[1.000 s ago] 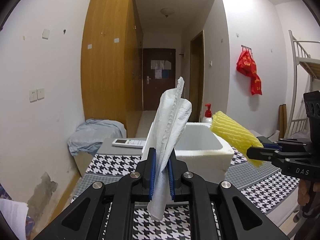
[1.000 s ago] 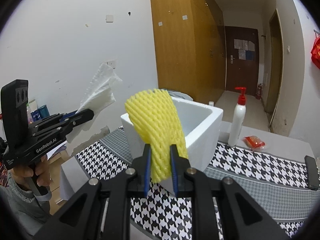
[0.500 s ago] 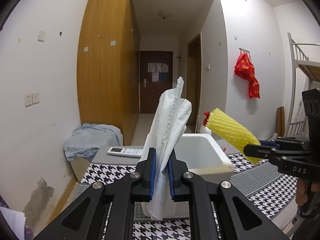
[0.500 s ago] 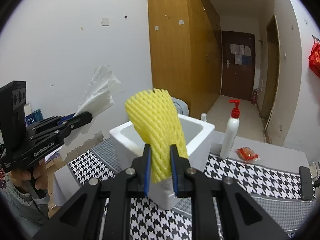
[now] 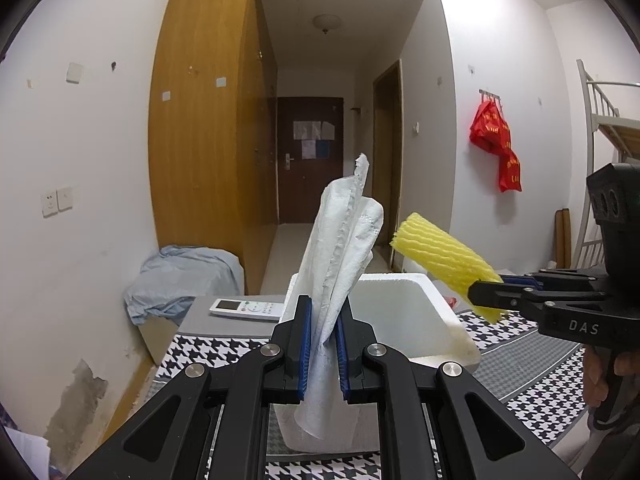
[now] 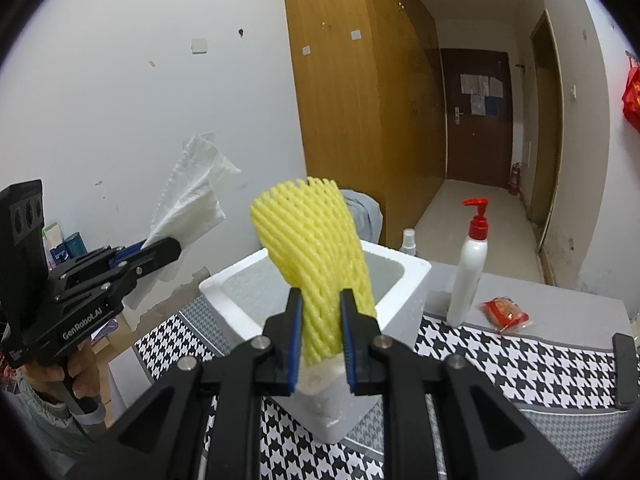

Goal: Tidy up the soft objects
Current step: 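Carry the foam net and tissues over the white foam box with both tools, then open the right tool to drop the yellow foam net into the box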

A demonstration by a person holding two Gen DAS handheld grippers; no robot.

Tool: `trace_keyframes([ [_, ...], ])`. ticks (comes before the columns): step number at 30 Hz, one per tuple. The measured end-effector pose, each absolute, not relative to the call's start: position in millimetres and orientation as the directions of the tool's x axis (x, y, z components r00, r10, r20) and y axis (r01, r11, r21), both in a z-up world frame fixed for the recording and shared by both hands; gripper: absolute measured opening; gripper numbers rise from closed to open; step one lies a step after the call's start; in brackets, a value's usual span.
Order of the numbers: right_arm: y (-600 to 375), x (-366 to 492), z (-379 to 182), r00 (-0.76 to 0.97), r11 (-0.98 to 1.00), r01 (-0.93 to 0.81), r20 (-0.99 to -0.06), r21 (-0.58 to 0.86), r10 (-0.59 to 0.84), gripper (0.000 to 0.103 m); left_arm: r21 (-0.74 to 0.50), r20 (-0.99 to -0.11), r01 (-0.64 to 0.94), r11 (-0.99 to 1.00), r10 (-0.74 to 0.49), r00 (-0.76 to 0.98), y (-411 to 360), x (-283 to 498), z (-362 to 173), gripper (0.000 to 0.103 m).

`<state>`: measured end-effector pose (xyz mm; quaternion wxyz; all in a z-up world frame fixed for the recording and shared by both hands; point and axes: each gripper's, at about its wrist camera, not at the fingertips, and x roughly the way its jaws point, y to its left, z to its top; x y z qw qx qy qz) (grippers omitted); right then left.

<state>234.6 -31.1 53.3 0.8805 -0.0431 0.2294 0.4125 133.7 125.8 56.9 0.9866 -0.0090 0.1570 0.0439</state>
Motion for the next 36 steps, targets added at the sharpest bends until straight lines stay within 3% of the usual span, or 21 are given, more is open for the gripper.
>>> trace_keyframes([
  [24, 14.2, 266.0, 40.0, 0.511, 0.644, -0.76, -0.528, 0.091, 0.678, 0.023, -0.037, -0.335, -0.112, 0.993, 0.093, 0.938, 144.9, 151.7, 50.3, 0.012],
  [27, 16.9, 268.6, 37.9, 0.515, 0.652, -0.753, -0.538, 0.087, 0.667, 0.038, -0.039, -0.341, -0.119, 0.992, 0.098, 0.935, 147.3, 152.5, 48.5, 0.012],
  [29, 17.7, 268.8, 37.7, 0.515, 0.652, -0.753, -0.536, 0.09, 0.669, 0.07, -0.042, -0.343, -0.123, 0.991, 0.101, 0.934, 146.9, 152.7, 48.9, 0.012],
  [33, 15.3, 267.2, 38.9, 0.522, 0.658, -0.747, -0.531, 0.095, 0.668, 0.076, -0.043, -0.341, -0.128, 0.991, 0.106, 0.934, 146.7, 152.4, 49.6, 0.012],
  [36, 12.3, 265.0, 38.9, 0.526, 0.662, -0.744, -0.526, 0.096, 0.668, 0.087, -0.043, -0.34, -0.13, 0.991, 0.108, 0.934, 146.4, 152.0, 50.2, 0.012],
])
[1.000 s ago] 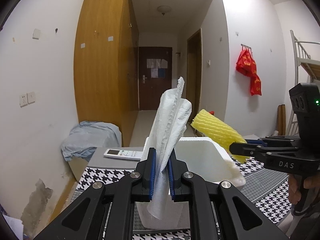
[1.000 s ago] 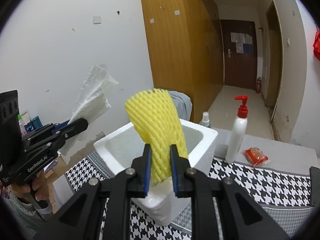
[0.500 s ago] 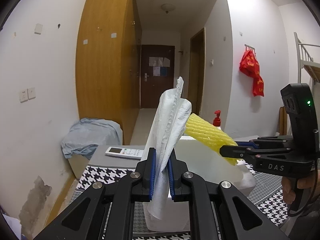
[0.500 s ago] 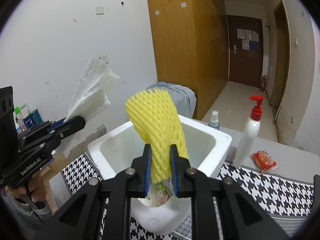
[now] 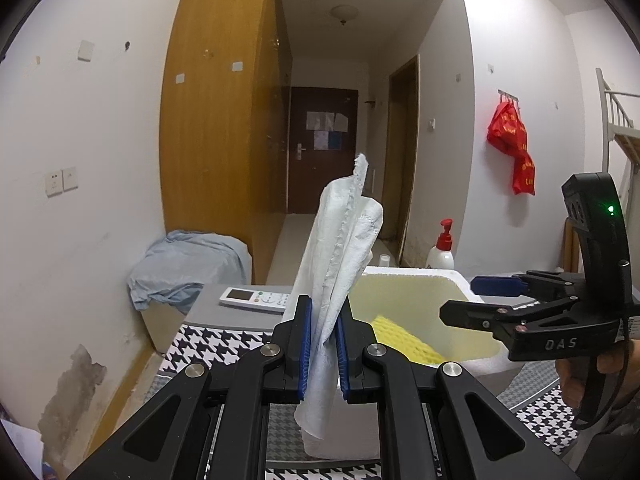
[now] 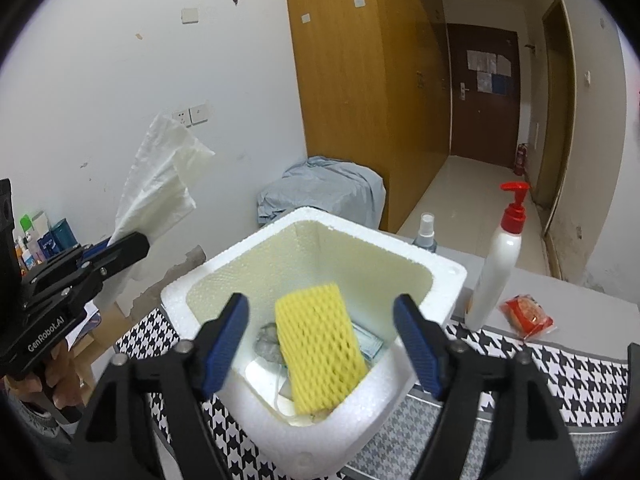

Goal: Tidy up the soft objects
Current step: 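Open the right tool to drop the yellow foam net into the box, then lower the white tissues into the box and open the left tool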

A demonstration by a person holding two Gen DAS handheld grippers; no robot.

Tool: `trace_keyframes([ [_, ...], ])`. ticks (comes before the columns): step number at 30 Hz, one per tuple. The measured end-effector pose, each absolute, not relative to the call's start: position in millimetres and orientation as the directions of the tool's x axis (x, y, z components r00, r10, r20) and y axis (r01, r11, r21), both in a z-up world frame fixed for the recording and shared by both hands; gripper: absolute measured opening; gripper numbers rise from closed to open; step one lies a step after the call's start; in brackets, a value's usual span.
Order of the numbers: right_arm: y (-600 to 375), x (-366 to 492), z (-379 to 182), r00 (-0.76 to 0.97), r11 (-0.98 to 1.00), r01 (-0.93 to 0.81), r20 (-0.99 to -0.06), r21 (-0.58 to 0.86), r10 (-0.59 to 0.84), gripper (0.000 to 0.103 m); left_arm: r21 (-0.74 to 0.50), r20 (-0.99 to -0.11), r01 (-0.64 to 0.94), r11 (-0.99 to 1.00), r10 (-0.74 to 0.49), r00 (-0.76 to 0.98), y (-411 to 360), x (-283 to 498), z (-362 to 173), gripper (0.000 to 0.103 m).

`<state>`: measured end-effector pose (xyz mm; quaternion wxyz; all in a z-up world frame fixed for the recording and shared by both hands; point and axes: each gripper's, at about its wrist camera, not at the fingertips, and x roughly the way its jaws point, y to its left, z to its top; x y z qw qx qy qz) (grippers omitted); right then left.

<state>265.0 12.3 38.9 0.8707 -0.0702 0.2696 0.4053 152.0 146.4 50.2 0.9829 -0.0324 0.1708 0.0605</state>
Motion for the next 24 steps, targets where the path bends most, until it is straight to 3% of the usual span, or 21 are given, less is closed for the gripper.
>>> trace_keyframes([
  [7, 5.9, 260.0, 40.8, 0.549, 0.674, -0.734, -0.509, 0.086, 0.663, 0.103, -0.041, -0.342, -0.129, 0.991, 0.107, 0.933, 145.1, 149.6, 50.3, 0.012],
  [24, -20.9, 245.8, 50.5, 0.587, 0.69, -0.721, -0.473, 0.064, 0.657, 0.103, -0.024, -0.339, -0.099, 0.995, 0.085, 0.937, 142.2, 153.0, 53.9, 0.012],
])
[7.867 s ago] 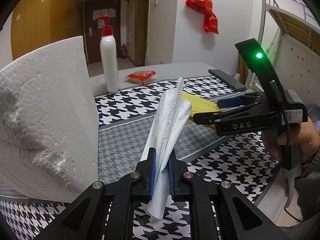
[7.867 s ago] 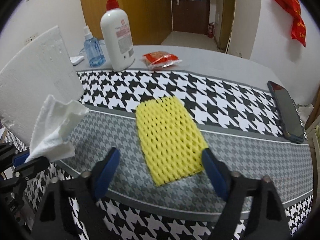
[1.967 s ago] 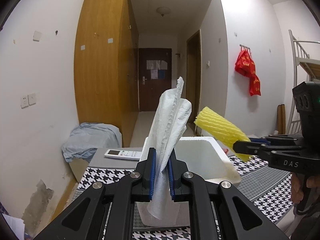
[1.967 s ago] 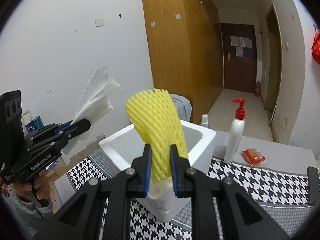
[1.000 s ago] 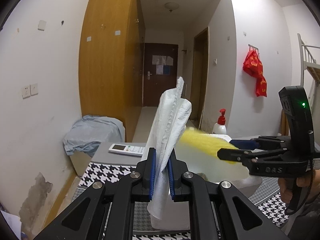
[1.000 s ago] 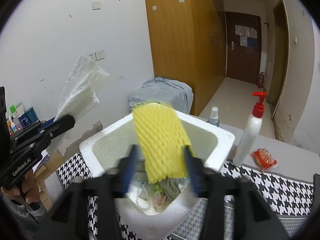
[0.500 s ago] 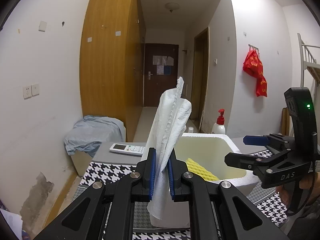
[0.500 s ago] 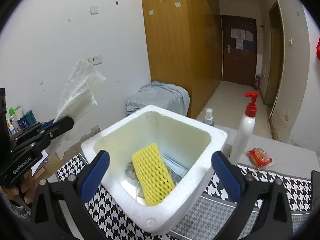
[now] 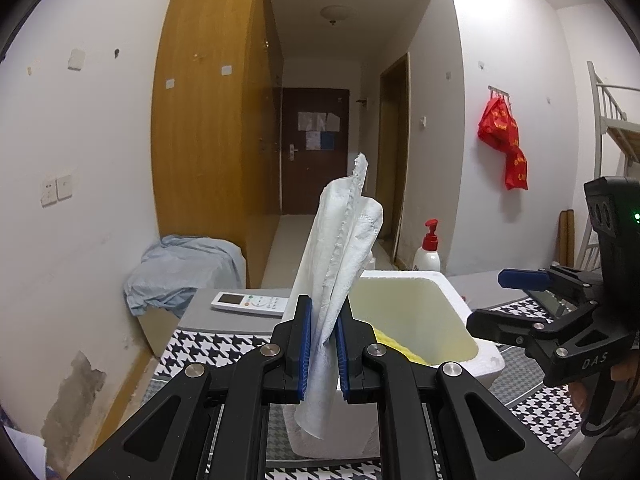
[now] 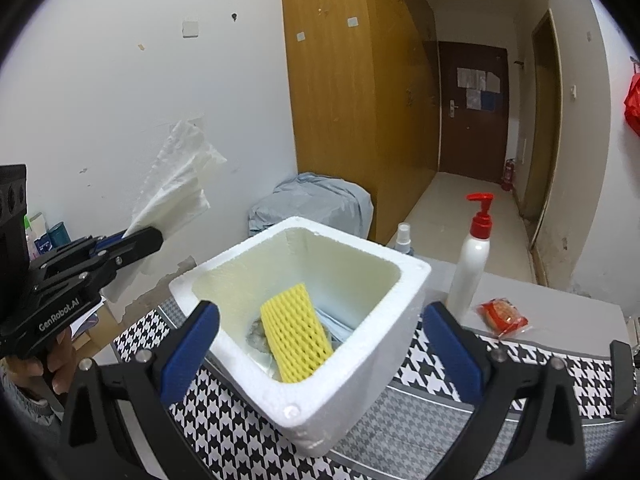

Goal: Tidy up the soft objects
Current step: 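Lower the white tissues into the box and open the left tool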

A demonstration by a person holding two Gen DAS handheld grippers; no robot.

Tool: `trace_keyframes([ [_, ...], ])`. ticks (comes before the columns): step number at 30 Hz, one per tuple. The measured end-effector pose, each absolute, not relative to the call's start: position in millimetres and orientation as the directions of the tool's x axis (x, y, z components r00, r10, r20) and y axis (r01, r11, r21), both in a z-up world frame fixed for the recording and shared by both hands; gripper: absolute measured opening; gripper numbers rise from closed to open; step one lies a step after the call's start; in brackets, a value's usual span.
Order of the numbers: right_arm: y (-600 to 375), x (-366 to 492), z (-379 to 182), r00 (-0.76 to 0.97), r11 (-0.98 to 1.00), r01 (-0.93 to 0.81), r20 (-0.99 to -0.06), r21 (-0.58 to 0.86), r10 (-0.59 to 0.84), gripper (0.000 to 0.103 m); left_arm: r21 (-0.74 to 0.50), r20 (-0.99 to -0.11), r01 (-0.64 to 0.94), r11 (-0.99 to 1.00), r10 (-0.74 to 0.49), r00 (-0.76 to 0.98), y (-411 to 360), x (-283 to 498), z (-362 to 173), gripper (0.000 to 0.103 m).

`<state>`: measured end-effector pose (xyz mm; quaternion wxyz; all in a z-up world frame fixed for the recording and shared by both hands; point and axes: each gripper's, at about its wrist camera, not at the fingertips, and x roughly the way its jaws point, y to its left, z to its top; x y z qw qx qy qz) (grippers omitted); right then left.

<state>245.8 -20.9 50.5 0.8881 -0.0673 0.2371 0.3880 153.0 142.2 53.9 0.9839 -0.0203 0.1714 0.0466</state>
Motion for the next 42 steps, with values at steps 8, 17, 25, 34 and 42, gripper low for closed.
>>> trace_keyframes([
  [8, -35.2, 247.6, 49.8, 0.603, 0.706, -0.705, -0.466, 0.07, 0.648, 0.103, -0.016, -0.343, -0.069, 0.997, 0.059, 0.937, 136.3, 161.3, 55.4, 0.012],
  [17, -57.9, 244.5, 47.4, 0.63, 0.733, -0.675, -0.453, 0.083, 0.631, 0.103, -0.029, -0.358, -0.013, 0.999, 0.002, 0.934, 119.8, 180.3, 55.0, 0.012],
  [25, -77.8, 249.3, 43.6, 0.65, 0.756, -0.646, -0.441, 0.107, 0.618, 0.103, -0.027, -0.381, 0.024, 0.999, -0.032, 0.924, 104.2, 197.8, 53.1, 0.012],
  [34, -95.3, 248.8, 36.0, 0.673, 0.78, -0.617, -0.445, 0.101, 0.59, 0.103, -0.023, -0.413, 0.034, 0.999, -0.04, 0.91, 97.4, 214.9, 46.8, 0.012],
  [42, -103.5, 251.9, 29.9, 0.677, 0.792, -0.601, -0.458, 0.106, 0.576, 0.103, -0.007, -0.441, 0.024, 1.0, -0.024, 0.897, 93.2, 227.6, 39.8, 0.012],
])
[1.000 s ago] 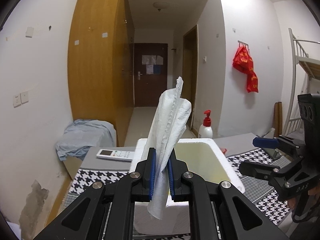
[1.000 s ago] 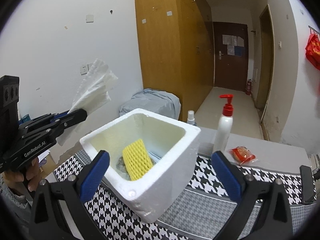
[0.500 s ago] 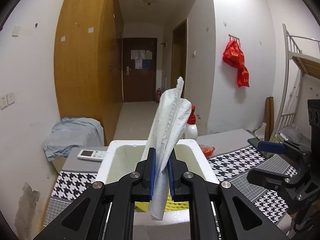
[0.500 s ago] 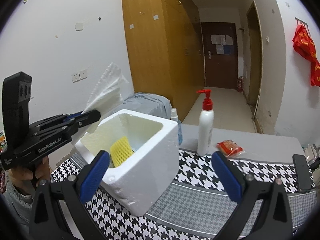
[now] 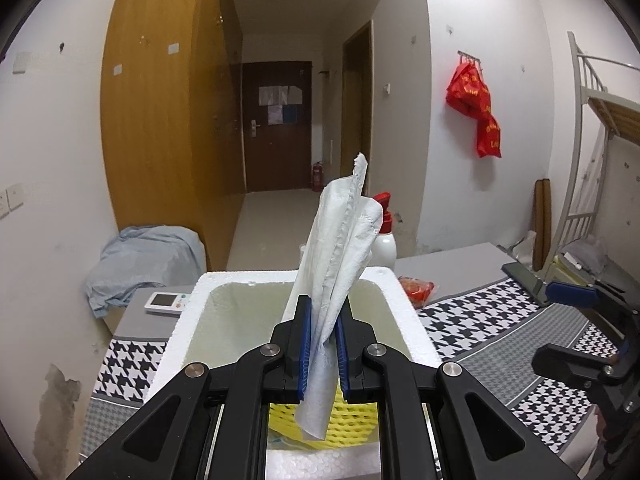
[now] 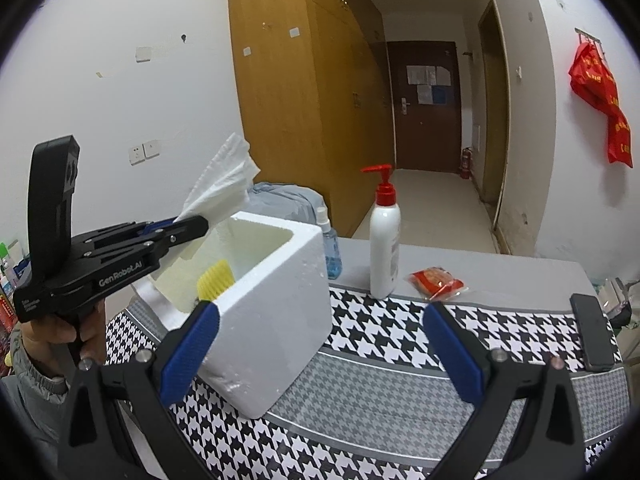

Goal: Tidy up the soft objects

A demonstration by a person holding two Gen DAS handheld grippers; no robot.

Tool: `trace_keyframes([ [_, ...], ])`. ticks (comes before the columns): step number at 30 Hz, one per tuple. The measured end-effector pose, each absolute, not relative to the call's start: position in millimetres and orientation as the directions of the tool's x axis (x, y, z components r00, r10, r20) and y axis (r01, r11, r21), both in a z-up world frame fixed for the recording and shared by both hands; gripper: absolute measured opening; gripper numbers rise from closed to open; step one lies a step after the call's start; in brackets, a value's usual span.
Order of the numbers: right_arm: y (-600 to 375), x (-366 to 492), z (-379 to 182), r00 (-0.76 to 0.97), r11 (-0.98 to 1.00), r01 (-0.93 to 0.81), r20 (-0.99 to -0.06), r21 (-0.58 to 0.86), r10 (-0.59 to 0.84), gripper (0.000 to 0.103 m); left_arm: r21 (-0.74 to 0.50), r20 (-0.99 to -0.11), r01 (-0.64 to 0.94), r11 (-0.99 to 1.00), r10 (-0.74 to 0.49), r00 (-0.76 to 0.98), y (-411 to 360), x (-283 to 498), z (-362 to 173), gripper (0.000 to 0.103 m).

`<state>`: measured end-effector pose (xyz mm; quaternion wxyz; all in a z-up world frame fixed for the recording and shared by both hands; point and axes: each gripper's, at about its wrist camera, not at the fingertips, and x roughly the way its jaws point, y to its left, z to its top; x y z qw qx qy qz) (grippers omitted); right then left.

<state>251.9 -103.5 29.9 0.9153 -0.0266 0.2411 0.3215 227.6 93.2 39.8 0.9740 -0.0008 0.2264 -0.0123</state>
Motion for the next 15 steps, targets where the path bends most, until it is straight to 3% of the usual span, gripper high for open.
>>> trace_keyframes([
  [9, -105.1, 253.6, 26.6, 0.677, 0.796, -0.595, -0.464, 0.113, 0.571, 0.103, -0.001, -0.469, 0.011, 1.0, -0.01, 0.883, 92.6, 237.2, 34.6, 0.014],
  [11, -106.1, 253.0, 26.8, 0.68, 0.798, -0.592, -0.463, 0.112, 0.569, 0.103, 0.001, -0.47, 0.001, 1.0, -0.001, 0.882, 92.1, 238.0, 34.8, 0.026],
  [13, -107.0, 252.2, 27.9, 0.682, 0.799, -0.591, -0.46, 0.113, 0.569, 0.103, 0.005, -0.461, -0.014, 1.0, 0.015, 0.887, 92.0, 236.5, 36.2, 0.057],
  [14, -107.4, 251.8, 28.4, 0.682, 0.799, -0.591, -0.459, 0.113, 0.569, 0.103, 0.004, -0.452, -0.023, 1.0, 0.022, 0.892, 92.5, 234.9, 36.9, 0.064],
  [15, -107.8, 251.5, 28.6, 0.683, 0.8, -0.59, -0.458, 0.113, 0.569, 0.103, 0.001, -0.443, -0.033, 0.999, 0.03, 0.896, 92.9, 233.2, 37.5, 0.078],
])
